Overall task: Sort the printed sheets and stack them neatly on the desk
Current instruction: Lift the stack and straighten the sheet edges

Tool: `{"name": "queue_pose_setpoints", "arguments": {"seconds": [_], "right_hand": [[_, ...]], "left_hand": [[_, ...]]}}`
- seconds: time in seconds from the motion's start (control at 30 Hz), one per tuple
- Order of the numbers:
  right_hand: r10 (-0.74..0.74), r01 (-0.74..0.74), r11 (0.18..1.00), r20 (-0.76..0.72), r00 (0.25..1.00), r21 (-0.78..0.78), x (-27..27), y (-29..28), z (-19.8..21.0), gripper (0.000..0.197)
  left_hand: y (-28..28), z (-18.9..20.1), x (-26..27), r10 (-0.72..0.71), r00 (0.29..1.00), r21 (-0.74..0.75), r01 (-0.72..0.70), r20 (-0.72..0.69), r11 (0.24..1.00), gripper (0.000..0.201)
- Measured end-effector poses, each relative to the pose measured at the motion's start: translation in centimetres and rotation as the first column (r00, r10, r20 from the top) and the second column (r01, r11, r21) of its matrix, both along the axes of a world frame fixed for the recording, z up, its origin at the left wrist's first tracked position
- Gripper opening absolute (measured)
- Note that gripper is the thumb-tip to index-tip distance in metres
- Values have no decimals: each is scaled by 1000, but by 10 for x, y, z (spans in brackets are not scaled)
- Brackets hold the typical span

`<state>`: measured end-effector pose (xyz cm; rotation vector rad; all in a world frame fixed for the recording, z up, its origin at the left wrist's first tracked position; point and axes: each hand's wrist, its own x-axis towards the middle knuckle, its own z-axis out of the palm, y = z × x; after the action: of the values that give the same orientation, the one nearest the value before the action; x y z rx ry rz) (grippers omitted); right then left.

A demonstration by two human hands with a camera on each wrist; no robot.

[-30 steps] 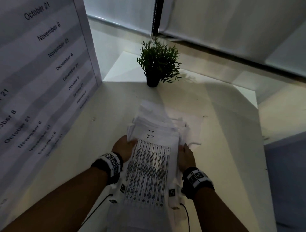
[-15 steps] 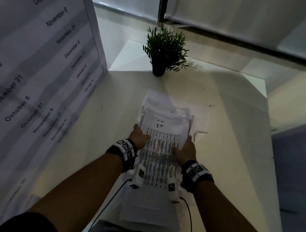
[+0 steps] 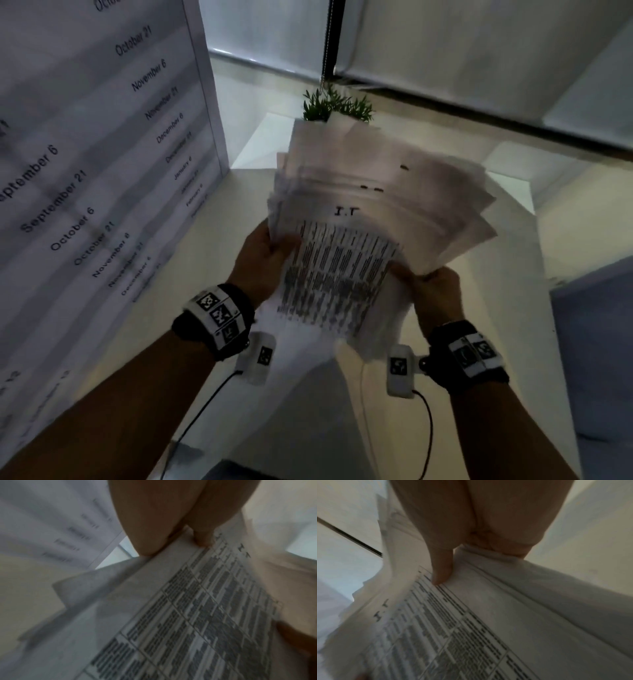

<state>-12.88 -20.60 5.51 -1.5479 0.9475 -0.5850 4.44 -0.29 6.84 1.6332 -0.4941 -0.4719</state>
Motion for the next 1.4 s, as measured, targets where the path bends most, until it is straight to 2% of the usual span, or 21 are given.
{"name": "queue_pose_setpoints", "arguments": {"seconds": [0.1,0.23,0.3,0.43,0.57,0.73,0.77,0.87,1.0,1.13,1.2,1.3,1.4], "right_hand": [[-31,51,988,138,990,-143,-1,7,48,17],[30,22,979,246,969,-205,-12,22,67,39],[49,-5,986,264,963,-164,-18,28,60,45],[55,-29,991,199,978,-134,-21,35,45,44],[14,6,995,200,980,-101,-14,38,42,28],[-25,69,981,236,971,-179,-15,30,55,22],[-30,80,979,256,966,-187,-16,30,61,21],[-19,84,983,367,930,-163,-18,29,71,23],[-74,144,979,412,908,-142,-13,28,71,44],[-67,134,979,378,923,-154,-7,22,73,36],[-55,133,974,376,925,-183,-7,21,78,40],[-7,102,966,368,930,-238,-8,22,82,49],[22,75,953,315,949,-293,-8,25,81,44]], "left_hand": [[-6,39,-8,90,962,-112,-63,257,992,23],[1,48,-21,137,929,-201,-69,345,977,15],[5,34,-24,86,940,-145,-39,331,989,22],[11,14,-33,-1,973,-79,20,229,997,46],[4,14,-30,67,973,-96,-47,223,994,37],[1,31,-27,178,935,-115,-149,306,982,22],[3,33,-26,188,928,-136,-151,323,979,27],[7,29,-24,138,970,-213,-94,201,973,52],[2,23,-28,-3,996,-266,26,86,964,47],[-3,27,-23,-10,999,-289,18,32,957,65],[-3,32,-21,10,999,-325,5,42,946,62],[-3,44,-19,113,990,-385,-71,88,920,56],[-7,58,-18,178,952,-378,-74,249,923,21]]}}
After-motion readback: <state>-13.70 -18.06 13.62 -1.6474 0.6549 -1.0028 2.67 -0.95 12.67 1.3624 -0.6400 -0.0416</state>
